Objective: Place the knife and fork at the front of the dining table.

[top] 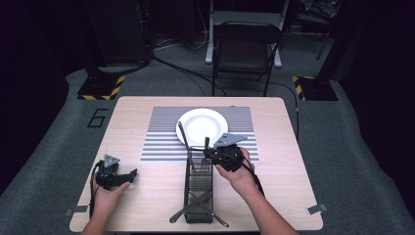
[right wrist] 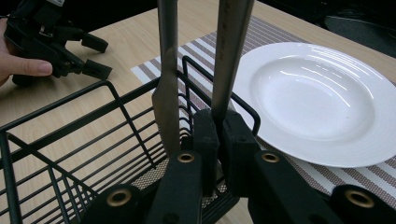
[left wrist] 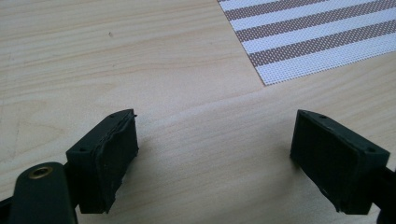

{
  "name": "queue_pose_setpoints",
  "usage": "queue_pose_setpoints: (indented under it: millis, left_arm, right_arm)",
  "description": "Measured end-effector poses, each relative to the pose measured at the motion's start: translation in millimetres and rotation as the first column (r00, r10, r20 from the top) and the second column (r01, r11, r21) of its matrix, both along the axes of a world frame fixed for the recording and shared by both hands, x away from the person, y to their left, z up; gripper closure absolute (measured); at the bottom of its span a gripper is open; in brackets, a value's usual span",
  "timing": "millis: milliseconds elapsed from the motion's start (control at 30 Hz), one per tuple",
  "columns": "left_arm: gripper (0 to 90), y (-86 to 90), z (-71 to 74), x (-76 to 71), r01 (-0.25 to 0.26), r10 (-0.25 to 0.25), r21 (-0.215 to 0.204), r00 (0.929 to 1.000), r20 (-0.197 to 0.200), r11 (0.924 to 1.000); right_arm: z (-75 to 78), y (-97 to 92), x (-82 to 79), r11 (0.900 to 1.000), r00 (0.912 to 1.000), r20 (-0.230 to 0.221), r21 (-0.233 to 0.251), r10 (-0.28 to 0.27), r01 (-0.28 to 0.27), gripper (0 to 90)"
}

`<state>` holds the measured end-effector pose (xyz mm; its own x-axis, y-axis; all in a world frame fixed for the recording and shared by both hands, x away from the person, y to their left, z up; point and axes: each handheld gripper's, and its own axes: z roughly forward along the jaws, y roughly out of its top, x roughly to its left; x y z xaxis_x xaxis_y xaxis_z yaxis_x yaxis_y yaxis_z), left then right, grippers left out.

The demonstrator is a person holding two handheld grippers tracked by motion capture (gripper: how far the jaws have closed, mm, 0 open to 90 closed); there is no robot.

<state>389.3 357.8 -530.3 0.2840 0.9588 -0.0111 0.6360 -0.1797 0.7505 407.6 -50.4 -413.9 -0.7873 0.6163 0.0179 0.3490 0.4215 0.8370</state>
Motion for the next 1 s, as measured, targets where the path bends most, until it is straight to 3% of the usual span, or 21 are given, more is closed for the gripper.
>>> queue_pose_setpoints:
  millis: [200,633,1000]
  left_arm:
    - [14.5,0.0,0.0,0.0,0.0,0.0,0.0,1.0,0.0,1.0]
    - [14.5,0.0,0.0,0.0,0.0,0.0,0.0,1.0,0.0,1.0]
    - [14.5,0.0,0.0,0.1,0.0,0.0,0.0,1.0,0.0,1.0]
  right_arm:
    - [2.2,-0.3,-1.4,0.9999,0.9999,0.012,-0.01,0.0,0.0,87.1]
    - [19.9,-2.2,-6.8,0.9996,0.9995,0.03,0.022,0.015,-0.015,87.2]
    - [44.6,0.0,-13.0,0.9992,0.9999,0.001,0.039,0.01,-0.01,87.1]
